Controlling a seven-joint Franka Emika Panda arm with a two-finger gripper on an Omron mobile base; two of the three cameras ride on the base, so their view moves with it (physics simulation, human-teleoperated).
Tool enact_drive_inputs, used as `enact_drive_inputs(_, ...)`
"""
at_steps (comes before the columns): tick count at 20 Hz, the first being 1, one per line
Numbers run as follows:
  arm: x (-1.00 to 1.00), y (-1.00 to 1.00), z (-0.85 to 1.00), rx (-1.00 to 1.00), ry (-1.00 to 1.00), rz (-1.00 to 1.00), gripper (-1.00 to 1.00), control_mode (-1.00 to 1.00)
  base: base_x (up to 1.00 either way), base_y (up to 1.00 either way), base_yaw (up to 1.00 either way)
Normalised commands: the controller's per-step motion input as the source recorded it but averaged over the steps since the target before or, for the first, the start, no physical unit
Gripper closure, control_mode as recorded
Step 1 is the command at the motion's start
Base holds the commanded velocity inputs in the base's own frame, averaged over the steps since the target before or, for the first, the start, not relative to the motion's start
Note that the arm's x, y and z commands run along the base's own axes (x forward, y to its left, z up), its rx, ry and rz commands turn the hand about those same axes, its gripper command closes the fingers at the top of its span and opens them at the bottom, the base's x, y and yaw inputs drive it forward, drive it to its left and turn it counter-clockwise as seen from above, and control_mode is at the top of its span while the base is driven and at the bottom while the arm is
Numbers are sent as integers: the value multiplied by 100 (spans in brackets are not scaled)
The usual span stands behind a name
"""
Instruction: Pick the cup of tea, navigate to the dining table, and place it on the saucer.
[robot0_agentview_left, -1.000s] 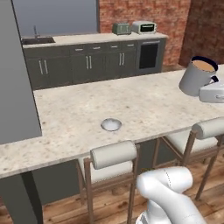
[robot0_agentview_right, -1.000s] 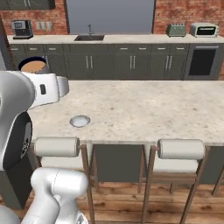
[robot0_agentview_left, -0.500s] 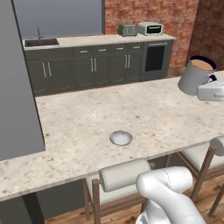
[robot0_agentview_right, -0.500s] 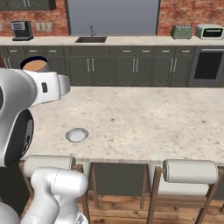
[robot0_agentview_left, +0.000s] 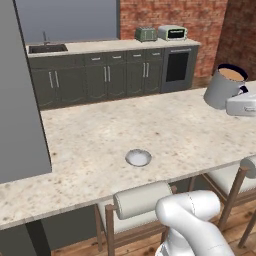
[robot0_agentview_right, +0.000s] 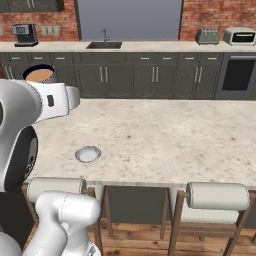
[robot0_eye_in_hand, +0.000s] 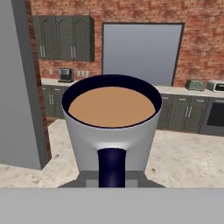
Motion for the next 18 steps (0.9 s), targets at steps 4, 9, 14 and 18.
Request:
enact_drive_inputs(4, 4, 0, 0, 0, 0, 0, 100, -100, 0, 0, 0)
enact_drive_inputs(9, 85, 3, 0, -3, 27, 8, 100, -100, 0, 0, 0)
enact_drive_inputs(14, 100, 3, -48, -4, 32, 36, 100, -100, 0, 0, 0)
enact_drive_inputs(18, 100, -7, -98, -3, 4, 53, 100, -100, 0, 0, 0)
